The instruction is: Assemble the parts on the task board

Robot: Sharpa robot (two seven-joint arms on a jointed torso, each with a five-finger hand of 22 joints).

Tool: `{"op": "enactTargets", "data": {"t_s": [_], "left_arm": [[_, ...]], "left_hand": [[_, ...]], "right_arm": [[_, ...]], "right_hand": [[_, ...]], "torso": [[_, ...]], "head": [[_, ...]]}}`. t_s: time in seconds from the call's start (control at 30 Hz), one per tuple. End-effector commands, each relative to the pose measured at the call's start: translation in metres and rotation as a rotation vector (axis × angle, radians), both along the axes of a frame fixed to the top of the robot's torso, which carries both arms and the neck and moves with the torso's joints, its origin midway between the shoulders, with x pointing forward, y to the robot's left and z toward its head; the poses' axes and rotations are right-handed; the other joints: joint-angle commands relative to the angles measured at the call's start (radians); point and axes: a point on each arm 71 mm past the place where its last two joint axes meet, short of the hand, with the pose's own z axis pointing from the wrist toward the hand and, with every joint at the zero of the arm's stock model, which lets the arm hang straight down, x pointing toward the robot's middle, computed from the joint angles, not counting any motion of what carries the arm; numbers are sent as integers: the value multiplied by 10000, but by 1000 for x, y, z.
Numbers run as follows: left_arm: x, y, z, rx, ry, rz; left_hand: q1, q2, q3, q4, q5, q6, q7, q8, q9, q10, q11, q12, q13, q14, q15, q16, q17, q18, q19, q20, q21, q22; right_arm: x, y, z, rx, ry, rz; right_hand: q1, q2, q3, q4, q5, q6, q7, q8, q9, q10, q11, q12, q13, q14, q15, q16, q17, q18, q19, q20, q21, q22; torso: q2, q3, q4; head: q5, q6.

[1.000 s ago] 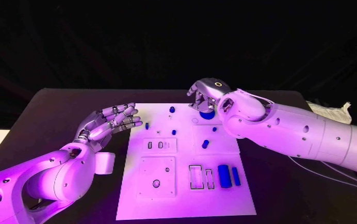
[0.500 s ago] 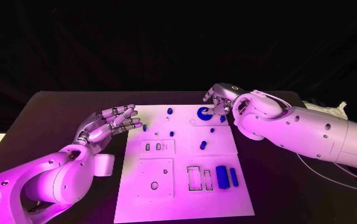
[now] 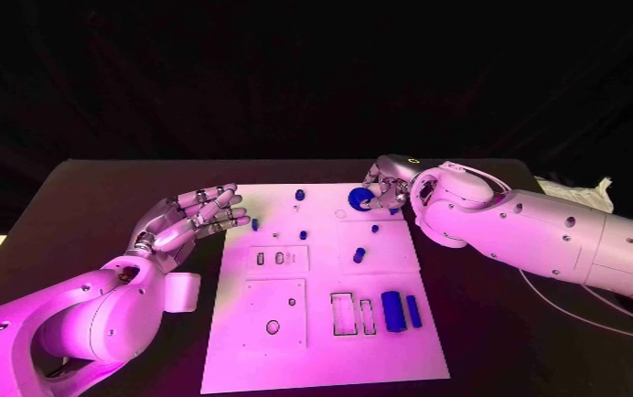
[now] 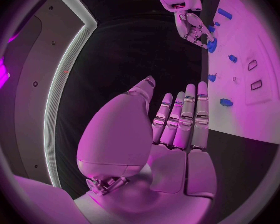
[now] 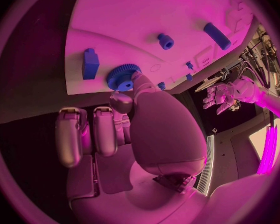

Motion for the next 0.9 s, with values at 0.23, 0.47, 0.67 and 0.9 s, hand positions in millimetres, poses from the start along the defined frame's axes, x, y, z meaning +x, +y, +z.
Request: {"op": "enactTargets", "data": {"t_s": [0.23, 0.47, 0.67, 0.9], "left_arm": [[-1, -2, 2, -117, -65, -158], [0, -1, 2, -107, -58, -143], [0, -1, 1, -107, -53, -144], [0, -1, 1, -128, -22, -139]], "left_hand": [[19, 101, 16, -65, -26, 97, 336, -59, -11, 46, 14, -37, 15, 70, -11, -48, -13, 111, 65, 35, 60, -9], [20, 114, 22, -89, -27, 113, 330, -63, -9, 57, 8, -37, 17, 78, -14, -56, -14, 111, 81, 32, 63, -12], [28, 138, 35, -117, -26, 122, 328, -70, -8, 63, 6, -41, 17, 84, -18, -66, -16, 110, 93, 29, 64, -16], [28, 138, 35, -117, -26, 122, 328, -70, -8, 63, 6, -41, 17, 84, -18, -66, -16, 110, 93, 29, 64, -16]], "right_arm": [[0, 1, -4, -217, 270, 27], [1, 3, -3, -255, 139, 41], [0, 7, 0, -632, -409, 156], [-5, 20, 6, -1143, -1277, 573]], "right_hand": [[84, 287, 49, 63, -10, 353, -59, 198, 58, 52, -60, 109, 221, 589, 36, 125, 122, -220, 115, 3, 69, 917], [253, 743, 269, -45, -65, 958, -197, 413, 135, 94, -182, 166, 424, 614, -57, 261, 335, -252, 205, -67, 145, 1077], [719, 971, 700, -268, -838, 1355, -341, 477, 191, 96, -310, 72, 478, 630, -168, 352, 487, -271, 255, -172, 188, 1172], [968, 1025, 1098, -418, -927, 1527, -402, 455, 210, 149, -365, 50, 549, 651, -213, 440, 639, -305, 350, -220, 254, 1323]], "torso": [[3, -1, 11], [7, 4, 5], [9, 7, 4], [1, -3, 26]], "head": [[0, -68], [15, -64], [23, -88], [-12, -91]]}}
